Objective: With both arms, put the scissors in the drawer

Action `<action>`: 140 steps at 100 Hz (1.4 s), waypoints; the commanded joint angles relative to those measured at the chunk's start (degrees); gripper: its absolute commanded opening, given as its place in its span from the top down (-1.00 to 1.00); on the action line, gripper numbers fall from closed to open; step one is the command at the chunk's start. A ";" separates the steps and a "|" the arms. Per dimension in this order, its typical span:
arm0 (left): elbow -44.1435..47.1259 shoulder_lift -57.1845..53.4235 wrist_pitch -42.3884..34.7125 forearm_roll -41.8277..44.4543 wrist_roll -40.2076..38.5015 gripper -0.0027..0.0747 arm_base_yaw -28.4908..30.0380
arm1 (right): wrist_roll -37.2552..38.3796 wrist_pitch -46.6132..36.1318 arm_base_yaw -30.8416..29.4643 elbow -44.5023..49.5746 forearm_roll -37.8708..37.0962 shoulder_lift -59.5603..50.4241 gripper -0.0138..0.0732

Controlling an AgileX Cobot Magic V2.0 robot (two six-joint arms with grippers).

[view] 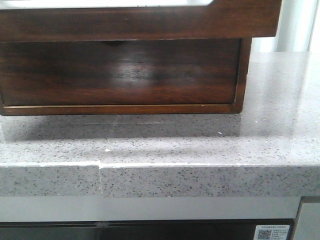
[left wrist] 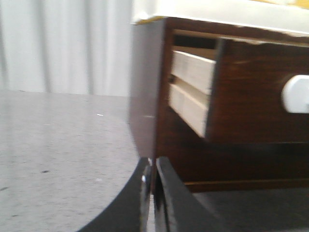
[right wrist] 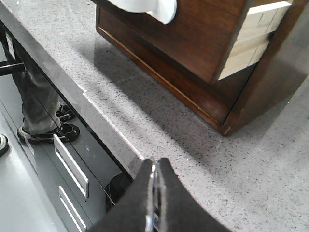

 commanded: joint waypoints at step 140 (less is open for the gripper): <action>1.97 -1.62 14.93 -1.56 1.44 0.99 12.16 | -0.03 -3.97 0.12 -1.41 -0.30 0.39 0.82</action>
